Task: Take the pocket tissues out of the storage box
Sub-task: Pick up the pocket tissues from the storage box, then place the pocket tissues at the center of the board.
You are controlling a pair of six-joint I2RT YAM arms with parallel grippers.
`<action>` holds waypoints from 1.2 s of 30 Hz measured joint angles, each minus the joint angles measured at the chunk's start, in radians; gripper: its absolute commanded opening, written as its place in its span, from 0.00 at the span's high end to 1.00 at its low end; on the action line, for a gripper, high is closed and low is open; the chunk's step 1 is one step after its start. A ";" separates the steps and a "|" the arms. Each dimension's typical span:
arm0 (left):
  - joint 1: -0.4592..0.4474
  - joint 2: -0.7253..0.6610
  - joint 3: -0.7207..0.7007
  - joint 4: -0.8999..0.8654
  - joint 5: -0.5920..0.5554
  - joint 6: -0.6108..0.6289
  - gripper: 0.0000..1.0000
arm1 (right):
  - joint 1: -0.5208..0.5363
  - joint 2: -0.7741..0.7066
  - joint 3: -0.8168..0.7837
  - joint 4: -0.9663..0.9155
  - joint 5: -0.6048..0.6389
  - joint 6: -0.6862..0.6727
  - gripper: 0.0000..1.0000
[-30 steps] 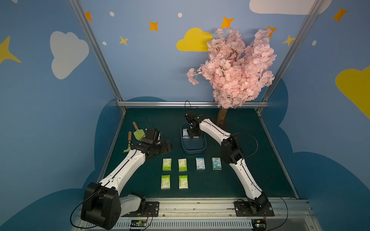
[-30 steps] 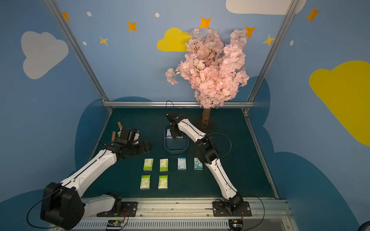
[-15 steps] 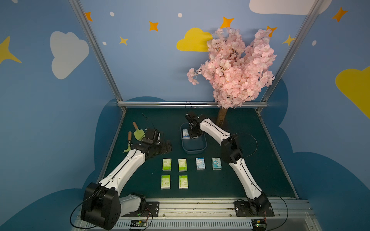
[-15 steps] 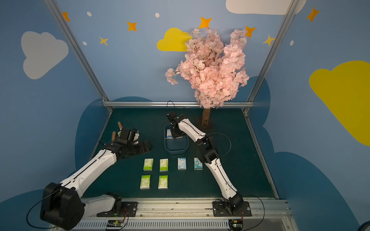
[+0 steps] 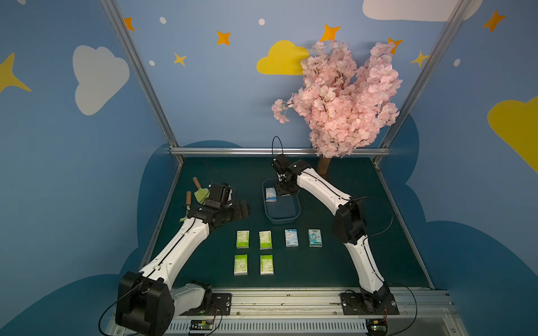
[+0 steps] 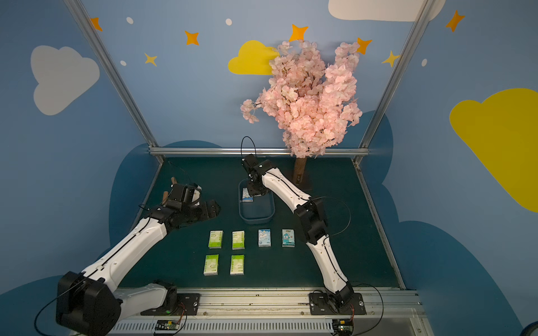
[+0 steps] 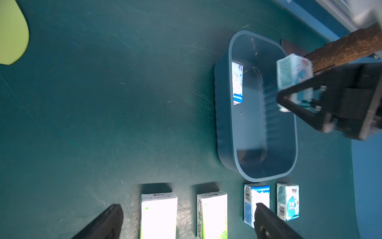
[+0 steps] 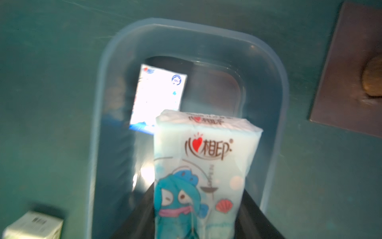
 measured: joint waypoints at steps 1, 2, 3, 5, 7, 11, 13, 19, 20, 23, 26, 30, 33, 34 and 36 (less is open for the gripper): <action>0.000 -0.005 0.000 0.000 0.000 0.000 0.00 | 0.009 -0.028 -0.019 -0.005 0.000 0.008 0.50; 0.001 -0.009 0.000 0.002 0.000 0.000 0.00 | 0.019 -0.058 -0.043 -0.008 0.001 0.014 0.50; 0.001 -0.011 0.000 0.003 0.000 0.000 0.00 | 0.029 -0.087 -0.072 -0.008 0.001 0.023 0.50; 0.002 -0.013 0.000 0.004 0.001 0.000 0.00 | 0.055 -0.148 -0.134 -0.016 0.002 0.041 0.50; 0.002 -0.013 0.000 0.004 0.004 0.000 0.00 | 0.085 -0.208 -0.201 -0.022 0.004 0.069 0.50; 0.002 -0.013 0.000 0.004 0.010 0.004 0.00 | 0.143 -0.319 -0.334 -0.028 0.011 0.129 0.50; 0.002 -0.013 0.000 0.004 0.013 0.011 0.00 | 0.173 -0.374 -0.404 -0.035 0.018 0.166 0.50; 0.002 -0.013 0.000 0.004 0.017 0.035 0.00 | 0.243 -0.526 -0.607 -0.054 0.024 0.291 0.50; 0.002 -0.013 0.000 0.004 0.017 0.039 0.00 | 0.253 -0.542 -0.631 -0.058 0.024 0.306 0.50; 0.002 -0.010 0.000 0.005 0.019 0.045 0.00 | 0.283 -0.570 -0.699 -0.071 0.015 0.358 0.50; 0.002 -0.003 0.000 0.006 0.020 0.049 0.00 | 0.317 -0.567 -0.744 -0.074 -0.006 0.397 0.50; 0.002 0.006 0.000 0.006 0.020 0.052 0.00 | 0.360 -0.546 -0.768 -0.078 -0.053 0.436 0.51; 0.002 0.009 0.000 0.005 0.020 0.052 0.00 | 0.387 -0.521 -0.774 -0.076 -0.092 0.457 0.51; 0.002 0.009 0.000 0.005 0.020 0.053 0.00 | 0.394 -0.512 -0.778 -0.076 -0.105 0.461 0.51; 0.002 0.011 0.000 0.005 0.020 0.053 0.00 | 0.407 -0.496 -0.787 -0.077 -0.129 0.471 0.51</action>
